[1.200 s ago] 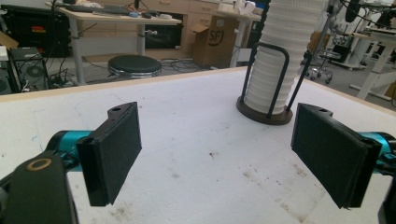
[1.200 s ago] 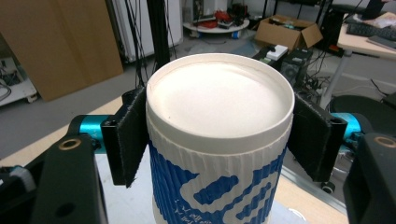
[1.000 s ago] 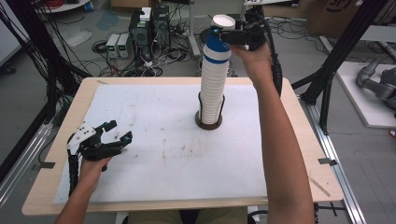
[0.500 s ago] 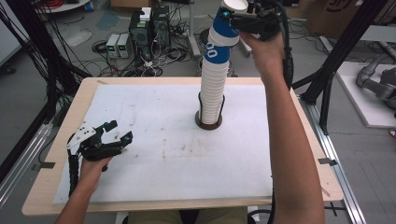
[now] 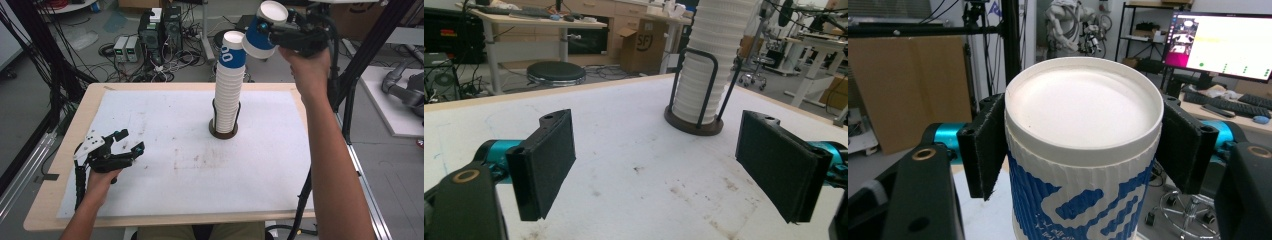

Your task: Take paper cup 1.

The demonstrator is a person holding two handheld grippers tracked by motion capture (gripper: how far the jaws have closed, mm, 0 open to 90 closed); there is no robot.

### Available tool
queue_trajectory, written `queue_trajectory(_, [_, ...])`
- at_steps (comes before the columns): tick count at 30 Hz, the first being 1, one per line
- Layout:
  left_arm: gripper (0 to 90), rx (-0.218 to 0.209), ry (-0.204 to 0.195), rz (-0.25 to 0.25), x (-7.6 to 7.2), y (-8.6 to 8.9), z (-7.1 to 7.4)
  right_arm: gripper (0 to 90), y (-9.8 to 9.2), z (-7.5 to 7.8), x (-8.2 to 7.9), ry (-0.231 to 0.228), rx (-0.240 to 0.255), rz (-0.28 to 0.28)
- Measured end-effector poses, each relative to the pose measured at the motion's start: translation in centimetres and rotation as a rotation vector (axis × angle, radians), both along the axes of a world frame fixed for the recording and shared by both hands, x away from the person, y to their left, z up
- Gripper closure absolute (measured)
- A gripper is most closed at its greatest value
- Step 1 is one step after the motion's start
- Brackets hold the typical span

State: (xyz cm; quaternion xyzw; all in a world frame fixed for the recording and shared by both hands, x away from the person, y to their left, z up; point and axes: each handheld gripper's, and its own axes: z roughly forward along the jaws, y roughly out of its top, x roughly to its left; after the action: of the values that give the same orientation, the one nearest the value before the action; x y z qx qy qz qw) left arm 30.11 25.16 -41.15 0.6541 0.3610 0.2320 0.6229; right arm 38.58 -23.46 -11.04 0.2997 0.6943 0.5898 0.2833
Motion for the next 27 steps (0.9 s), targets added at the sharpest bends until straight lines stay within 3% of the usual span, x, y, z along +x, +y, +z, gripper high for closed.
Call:
queue_trajectory(6, [16.1,0.004,0.000,-0.036,0.0,-0.6,0.0,28.8,-1.4,-2.4,-2.3,0.028,-0.026,0.045])
queue_trajectory(12, [16.1,0.007,-0.002,-0.054,-0.1,-1.0,0.1,28.8,-2.6,-6.8,-3.6,0.069,-0.047,0.074])
queue_trajectory(16, [16.1,0.011,-0.003,-0.065,-0.1,-1.3,0.0,28.8,-3.3,-9.7,-4.3,0.065,-0.061,0.078])
queue_trajectory(19, [16.1,0.008,-0.002,-0.073,-0.2,-1.5,0.0,28.8,-3.5,-11.7,-4.6,0.077,-0.062,0.088])
queue_trajectory(20, [16.1,0.004,-0.003,-0.075,-0.2,-1.5,0.1,28.8,-3.5,-13.1,-4.9,0.098,-0.057,0.096])
queue_trajectory(21, [16.1,0.001,-0.006,-0.079,-0.2,-1.6,0.1,28.8,-3.5,-13.1,-4.9,0.098,-0.057,0.096])
queue_trajectory(27, [16.1,0.004,-0.009,-0.103,-0.3,-2.2,0.1,28.8,-2.8,-16.7,-6.0,0.085,-0.087,0.112])
